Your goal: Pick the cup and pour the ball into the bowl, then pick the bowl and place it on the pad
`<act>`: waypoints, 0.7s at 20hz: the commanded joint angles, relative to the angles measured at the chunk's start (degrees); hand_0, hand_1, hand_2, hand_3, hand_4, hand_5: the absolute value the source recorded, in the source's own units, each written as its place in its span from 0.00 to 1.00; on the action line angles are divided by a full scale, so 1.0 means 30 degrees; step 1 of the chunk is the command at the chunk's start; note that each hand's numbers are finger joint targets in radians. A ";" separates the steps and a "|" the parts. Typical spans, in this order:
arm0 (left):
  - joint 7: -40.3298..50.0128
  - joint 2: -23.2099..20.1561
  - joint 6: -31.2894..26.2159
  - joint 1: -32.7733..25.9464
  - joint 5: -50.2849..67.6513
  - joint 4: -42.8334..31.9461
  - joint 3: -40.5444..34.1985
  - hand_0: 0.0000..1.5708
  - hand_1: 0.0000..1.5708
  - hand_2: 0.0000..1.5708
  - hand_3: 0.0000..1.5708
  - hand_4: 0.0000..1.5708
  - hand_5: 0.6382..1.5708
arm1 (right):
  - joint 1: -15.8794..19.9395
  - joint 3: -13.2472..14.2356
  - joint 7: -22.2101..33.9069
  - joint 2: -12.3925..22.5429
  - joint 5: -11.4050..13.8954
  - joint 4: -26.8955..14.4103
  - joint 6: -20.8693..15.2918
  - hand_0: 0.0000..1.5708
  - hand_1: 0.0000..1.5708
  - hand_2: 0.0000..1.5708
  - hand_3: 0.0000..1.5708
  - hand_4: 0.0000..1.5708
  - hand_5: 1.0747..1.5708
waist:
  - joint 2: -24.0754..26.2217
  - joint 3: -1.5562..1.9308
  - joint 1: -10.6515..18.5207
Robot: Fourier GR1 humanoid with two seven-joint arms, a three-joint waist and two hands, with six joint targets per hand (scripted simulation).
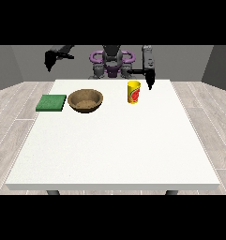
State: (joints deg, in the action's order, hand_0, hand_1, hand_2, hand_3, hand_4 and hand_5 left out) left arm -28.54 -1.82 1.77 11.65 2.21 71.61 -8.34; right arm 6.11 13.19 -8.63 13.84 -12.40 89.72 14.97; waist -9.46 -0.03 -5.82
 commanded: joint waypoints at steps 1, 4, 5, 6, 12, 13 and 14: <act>-0.3205 0.0577 0.0897 0.0119 -0.0197 -0.2859 0.0731 0.00 0.00 0.00 0.00 0.00 0.95 | 0.0485 -0.0074 -0.1103 -0.0492 0.0476 -0.0749 -0.0337 0.00 0.00 0.00 0.00 0.00 1.00 | -0.0763 0.0001 0.0112; -0.3390 -0.0023 0.0719 0.2587 -0.0232 -0.4990 -0.0659 0.00 0.00 0.00 0.00 0.00 0.94 | 0.1412 0.0652 -0.1107 0.0396 -0.0292 -0.1632 0.0540 0.00 0.00 0.00 0.00 0.00 1.00 | -0.1699 0.0003 -0.0124; -0.3415 -0.0116 0.0746 0.2983 -0.0148 -0.5940 -0.0798 0.00 0.00 0.00 0.00 0.00 0.94 | 0.0316 -0.0102 -0.2097 -0.0340 0.0855 -0.1634 0.0254 0.00 0.00 0.00 0.00 0.00 1.00 | -0.1040 0.0004 -0.0287; -0.4770 -0.0370 0.0608 0.2596 -0.0128 -0.6891 -0.1193 0.00 0.00 0.00 0.00 0.00 0.94 | 0.0133 0.0428 -0.1348 0.0353 -0.0350 -0.1194 0.1264 0.00 0.00 0.00 0.00 0.00 1.00 | -0.1111 0.0000 -0.0737; -0.5543 -0.0473 0.1193 0.5090 -0.0036 -0.9798 -0.1542 0.00 0.00 0.00 0.00 0.00 0.95 | 0.1024 0.0310 -0.2863 0.0048 0.0655 -0.3158 0.0867 0.00 0.00 0.00 0.00 0.00 1.00 | -0.1562 0.0003 -0.0407; -0.7019 -0.0543 0.1216 0.4759 0.0109 -1.0849 -0.1970 0.00 0.00 0.00 0.00 0.00 0.95 | 0.0786 0.0302 -0.1841 0.0191 0.0190 -0.2174 0.1023 0.00 0.00 0.00 0.00 0.00 1.00 | -0.1496 -0.0003 -0.0729; -0.6710 -0.0192 0.1606 0.4798 -0.0324 -1.1037 -0.1418 0.00 0.00 0.00 0.00 0.00 0.95 | 0.1191 0.0202 -0.2405 0.0034 0.0648 -0.2972 0.0768 0.00 0.00 0.00 0.00 0.00 1.00 | -0.1192 0.0002 -0.0252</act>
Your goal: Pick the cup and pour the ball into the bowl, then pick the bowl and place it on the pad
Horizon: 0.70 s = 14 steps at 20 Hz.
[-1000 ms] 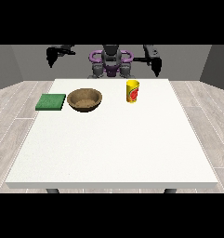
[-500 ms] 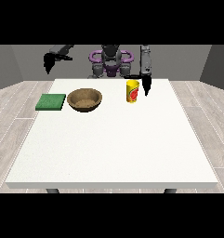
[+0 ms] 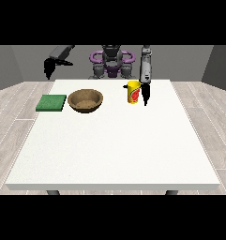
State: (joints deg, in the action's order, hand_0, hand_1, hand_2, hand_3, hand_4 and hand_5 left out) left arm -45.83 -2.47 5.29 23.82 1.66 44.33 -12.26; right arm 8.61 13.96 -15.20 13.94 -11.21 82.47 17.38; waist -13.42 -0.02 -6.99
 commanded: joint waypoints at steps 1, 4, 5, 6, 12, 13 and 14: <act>-0.1694 -0.0228 0.0047 0.0796 0.0044 -0.2319 -0.0318 0.00 0.00 0.00 0.00 0.00 0.95 | 0.0017 0.0041 -0.1154 -0.0137 0.0291 -0.0888 0.0173 0.00 0.00 0.00 0.00 0.00 1.00 | -0.0164 0.0000 -0.0010; -0.2817 -0.0552 0.0059 0.1767 0.0421 -0.3607 -0.0964 0.00 0.00 0.00 0.00 0.00 0.95 | 0.0245 -0.0114 -0.0764 0.0194 0.0278 -0.0274 0.0450 0.00 0.00 0.00 0.00 0.00 1.00 | -0.0925 -0.0006 -0.0538; -0.2999 -0.1009 0.0170 0.2044 0.0653 -0.4293 -0.1505 0.00 0.00 0.00 0.00 0.00 0.95 | 0.0565 -0.0194 0.0766 0.0260 -0.0140 0.1255 0.0131 0.00 0.00 0.00 0.00 0.00 1.00 | -0.1020 -0.0015 -0.0936; -0.1948 -0.0097 0.0684 0.2055 0.0163 -0.3901 -0.0537 0.00 0.00 0.00 0.00 0.00 0.99 | 0.0061 -0.0620 -0.0142 -0.0519 0.0697 -0.0215 -0.0310 0.00 0.00 0.00 0.00 0.00 1.00 | -0.0053 -0.0002 -0.0352; -0.3758 0.0758 0.7109 0.0534 -0.2359 -0.3161 0.0721 0.84 0.84 1.00 1.00 0.93 0.65 | 0.1543 0.0890 -0.0275 0.1617 -0.0579 -0.0803 0.1209 0.00 0.00 0.00 0.00 0.00 1.00 | -0.1505 0.0005 -0.1686; -0.3710 0.0758 0.6605 -0.0263 -0.2598 -0.3334 0.1202 0.84 0.84 1.00 1.00 0.93 0.65 | 0.1366 0.0722 0.0745 0.1293 -0.0645 -0.0433 0.0727 0.00 0.00 0.00 0.00 0.00 1.00 | -0.0390 -0.0003 -0.1270; -0.2940 0.0607 0.6647 0.0832 -0.3026 -0.2962 0.0953 0.84 0.84 1.00 1.00 0.94 0.66 | 0.1836 0.1436 -0.0406 0.1953 -0.0793 -0.1404 0.1201 0.00 0.00 0.00 0.00 0.00 1.00 | -0.1300 0.0012 -0.1230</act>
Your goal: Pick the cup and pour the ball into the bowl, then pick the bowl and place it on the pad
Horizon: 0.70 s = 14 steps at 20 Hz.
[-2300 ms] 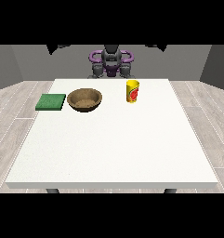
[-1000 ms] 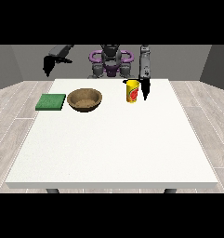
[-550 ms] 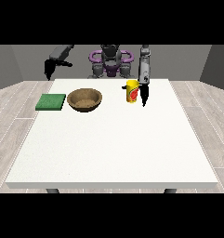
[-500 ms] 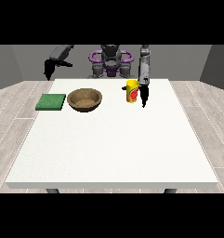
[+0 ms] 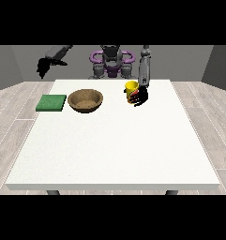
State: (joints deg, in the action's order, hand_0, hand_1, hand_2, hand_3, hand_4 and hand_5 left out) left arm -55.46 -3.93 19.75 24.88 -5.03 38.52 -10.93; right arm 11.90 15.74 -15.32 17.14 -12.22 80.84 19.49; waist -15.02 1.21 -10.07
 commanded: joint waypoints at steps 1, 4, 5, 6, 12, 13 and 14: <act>-0.0616 0.1245 0.2413 -0.1012 -0.0418 -0.0990 0.0788 0.84 0.84 1.00 1.00 0.94 0.66 | 0.0308 0.1103 0.0031 0.1376 -0.1044 -0.0942 0.1272 0.00 0.00 0.00 0.00 0.00 1.00 | -0.0203 -0.0405 -0.0441; 0.2200 0.0758 0.1488 -0.0266 -0.1200 -0.1014 0.1428 0.84 0.84 1.00 1.00 0.95 0.66 | -0.0541 0.0684 0.0711 0.0456 -0.0466 -0.1575 0.0353 0.00 0.00 0.00 0.00 0.00 1.00 | 0.2081 -0.0398 0.0548; 0.3150 0.1035 0.1871 -0.0850 -0.2022 -0.0332 0.2402 0.84 0.84 1.00 1.00 0.95 0.69 | -0.0969 0.1124 0.0342 0.1121 -0.0272 -0.2899 0.0846 0.00 0.00 0.00 0.00 0.00 1.00 | 0.3287 -0.0384 0.1104; 0.5028 -0.0230 0.2237 0.0201 -0.2788 -0.0154 0.2669 0.85 0.85 1.00 1.00 0.98 0.71 | -0.0782 0.0758 0.1226 0.0874 -0.0326 -0.2946 0.0677 0.00 0.00 0.00 0.00 0.00 1.00 | 0.4077 -0.0370 0.1166; 1.0257 -0.5684 0.1812 0.3171 -0.5721 -0.0733 0.3442 0.92 0.92 1.00 1.00 1.00 0.70 | -0.1415 -0.0037 0.1358 -0.0266 0.0256 -0.3061 0.0066 0.00 0.00 0.00 0.00 0.00 1.00 | 0.5581 -0.0330 0.1271; 1.0940 -0.6151 0.1665 0.3839 -0.5812 -0.0785 0.3285 0.93 0.93 1.00 1.00 1.00 0.71 | -0.1397 0.0472 0.0976 0.0451 -0.0269 -0.3373 0.0967 0.00 0.00 0.00 0.00 0.00 1.00 | 0.5199 -0.0348 0.0872; 1.1233 -0.5932 0.1968 0.3784 -0.6608 -0.0605 0.3981 0.93 0.93 1.00 1.00 1.00 0.69 | -0.1080 0.0646 0.0869 0.0311 -0.0008 -0.3831 0.0309 0.00 0.00 0.00 0.00 0.00 0.99 | 0.5220 -0.0359 0.1672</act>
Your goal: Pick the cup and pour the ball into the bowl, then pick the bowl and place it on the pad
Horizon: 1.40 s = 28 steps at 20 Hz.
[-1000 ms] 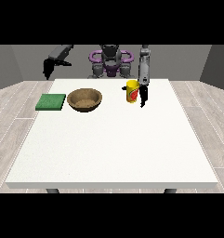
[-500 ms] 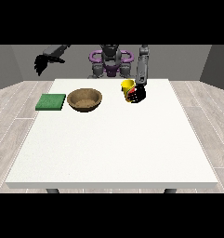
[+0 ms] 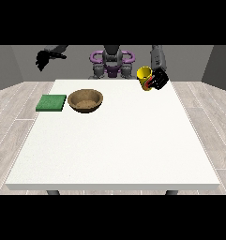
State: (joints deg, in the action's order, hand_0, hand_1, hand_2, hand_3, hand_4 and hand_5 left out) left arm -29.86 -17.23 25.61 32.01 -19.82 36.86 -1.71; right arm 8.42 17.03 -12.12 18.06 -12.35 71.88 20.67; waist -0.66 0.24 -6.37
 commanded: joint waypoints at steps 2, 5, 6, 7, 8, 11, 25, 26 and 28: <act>0.5173 -0.0676 0.0563 0.3232 -0.2922 -0.0011 0.1826 0.94 0.94 1.00 1.00 1.00 0.69 | 0.0662 -0.0221 -0.0561 -0.0457 0.0625 -0.1280 -0.0573 0.00 0.00 0.00 0.00 0.00 0.99 | 0.0001 -0.0035 0.0231; 0.6272 -0.0528 0.0605 0.3338 -0.4206 0.0202 0.2572 0.95 0.95 1.00 1.00 1.00 0.68 | 0.0824 0.1077 -0.0770 0.1332 -0.0573 -0.2351 0.1233 0.00 0.00 0.00 0.00 0.00 0.99 | 0.0033 -0.0057 0.0350; 0.6559 -0.0719 0.0001 0.3335 -0.4164 0.0451 0.2370 0.95 0.95 1.00 1.00 1.00 0.68 | 0.0267 0.0739 -0.1273 0.0909 -0.0219 -0.2282 0.1217 0.00 0.00 0.00 0.00 0.00 0.99 | 0.0202 -0.0067 0.0307; 0.7913 0.0024 0.0154 0.3789 -0.4908 0.0622 0.3058 0.95 0.95 1.00 1.00 1.00 0.68 | 0.0248 0.0735 -0.1411 0.0775 0.0183 -0.2811 0.0708 0.00 0.00 0.00 0.00 0.00 1.00 | 0.0498 -0.0061 0.0505; 0.6370 -0.0635 0.0269 0.3174 -0.4491 0.0949 0.2167 0.95 0.95 1.00 1.00 1.00 0.68 | 0.0560 0.1038 -0.1404 0.0960 -0.0506 -0.2525 0.1217 0.00 0.00 0.00 0.00 0.00 0.99 | -0.0195 -0.0075 0.0377; 0.9531 0.0290 0.0546 0.4741 -0.6621 0.0715 0.3677 0.95 0.95 1.00 1.00 0.97 0.70 | 0.0870 0.0451 -0.1419 0.0661 0.0310 -0.2875 0.0690 0.00 0.00 0.00 0.00 0.00 1.00 | 0.0188 -0.0064 0.0295; 1.6355 0.3416 -0.1951 0.8094 -1.7165 -0.1044 1.1309 0.95 0.95 1.00 1.00 0.96 0.73 | 0.0971 0.1250 -0.1424 0.1887 -0.0425 -0.5095 0.2249 0.00 0.00 0.00 0.00 0.00 1.00 | 0.1973 -0.0017 -0.0034; 1.6391 0.3163 -0.1748 0.8367 -1.7883 -0.1424 1.1627 0.94 0.94 1.00 1.00 1.00 0.61 | 0.1676 0.0796 -0.1157 0.1369 -0.0109 -0.4395 0.1513 0.00 0.00 0.00 0.00 0.00 1.00 | 0.1301 -0.0046 -0.0378; 1.6605 0.3468 -0.2199 0.8202 -1.8807 -0.1612 1.2382 0.95 0.95 1.00 1.00 1.00 0.45 | 0.0640 0.0981 -0.2518 0.1565 -0.0148 -0.4869 0.2494 0.00 0.00 0.00 0.00 0.00 1.00 | 0.0856 -0.0040 -0.0772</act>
State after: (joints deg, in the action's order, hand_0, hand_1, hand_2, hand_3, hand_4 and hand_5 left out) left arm 17.61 -8.84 22.12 55.18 -70.00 33.35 30.55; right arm 11.32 19.44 -17.14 21.79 -12.67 58.70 26.06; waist 3.52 0.13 -7.61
